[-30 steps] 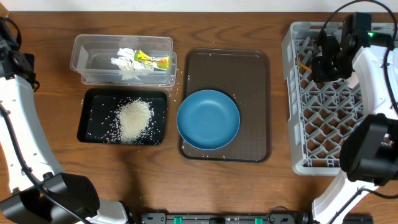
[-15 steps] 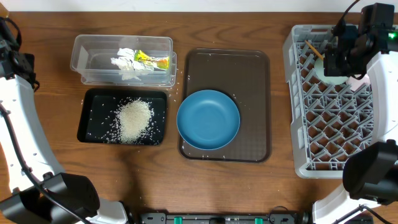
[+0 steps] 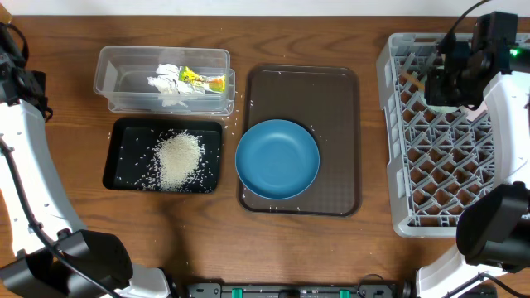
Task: Sort waste into correct bins and load items into the dishwasher rack
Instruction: 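Release the stick and raise the right gripper, then reach the right gripper left to the teal plate on the tray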
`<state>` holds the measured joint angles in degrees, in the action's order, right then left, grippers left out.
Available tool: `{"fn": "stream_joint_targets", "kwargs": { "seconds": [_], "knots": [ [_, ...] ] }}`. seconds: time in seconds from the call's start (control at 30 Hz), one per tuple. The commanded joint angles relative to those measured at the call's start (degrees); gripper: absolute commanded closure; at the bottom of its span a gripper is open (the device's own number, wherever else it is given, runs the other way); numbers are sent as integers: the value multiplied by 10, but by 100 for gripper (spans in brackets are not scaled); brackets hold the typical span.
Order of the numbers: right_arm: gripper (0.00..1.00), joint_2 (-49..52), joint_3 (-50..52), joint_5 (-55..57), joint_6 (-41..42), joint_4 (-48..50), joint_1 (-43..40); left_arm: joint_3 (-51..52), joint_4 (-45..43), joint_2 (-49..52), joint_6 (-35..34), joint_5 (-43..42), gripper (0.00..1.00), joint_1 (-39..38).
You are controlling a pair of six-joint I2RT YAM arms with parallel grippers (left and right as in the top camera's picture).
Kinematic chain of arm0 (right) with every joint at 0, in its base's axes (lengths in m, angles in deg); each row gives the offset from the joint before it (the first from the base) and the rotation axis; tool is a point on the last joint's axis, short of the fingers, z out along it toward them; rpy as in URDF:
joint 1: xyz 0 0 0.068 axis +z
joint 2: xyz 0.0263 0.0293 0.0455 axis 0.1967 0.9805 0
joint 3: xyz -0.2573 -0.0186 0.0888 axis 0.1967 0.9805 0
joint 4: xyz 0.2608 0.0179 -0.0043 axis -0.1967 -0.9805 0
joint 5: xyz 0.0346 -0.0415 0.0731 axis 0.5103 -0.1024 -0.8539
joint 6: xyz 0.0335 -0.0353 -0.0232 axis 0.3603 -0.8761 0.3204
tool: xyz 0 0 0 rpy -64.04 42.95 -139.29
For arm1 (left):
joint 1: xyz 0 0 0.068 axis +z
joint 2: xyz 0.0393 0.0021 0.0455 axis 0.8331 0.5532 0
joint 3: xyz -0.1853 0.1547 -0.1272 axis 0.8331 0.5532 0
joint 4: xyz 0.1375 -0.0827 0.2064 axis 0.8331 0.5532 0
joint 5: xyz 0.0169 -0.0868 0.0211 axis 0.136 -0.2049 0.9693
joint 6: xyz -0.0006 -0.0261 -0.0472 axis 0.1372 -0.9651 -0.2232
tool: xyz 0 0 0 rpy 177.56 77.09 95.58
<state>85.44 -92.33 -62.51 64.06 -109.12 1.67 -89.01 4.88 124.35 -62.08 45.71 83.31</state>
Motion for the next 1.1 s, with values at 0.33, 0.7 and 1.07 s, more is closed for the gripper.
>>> {"fn": "stream_joint_targets", "kwargs": {
  "seconds": [0.33, 0.7, 1.07],
  "knots": [
    [42, -3, 6, -11, 35, -18, 8, -1, 3, 0, 5, 5, 8, 1],
    [42, -3, 6, -161, 34, 4, 68, -1, 3, 0, 5, 5, 8, 1],
    [30, 11, 6, -92, 94, 110, 293, -1, 3, 0, 5, 5, 8, 1]
  ]
}}
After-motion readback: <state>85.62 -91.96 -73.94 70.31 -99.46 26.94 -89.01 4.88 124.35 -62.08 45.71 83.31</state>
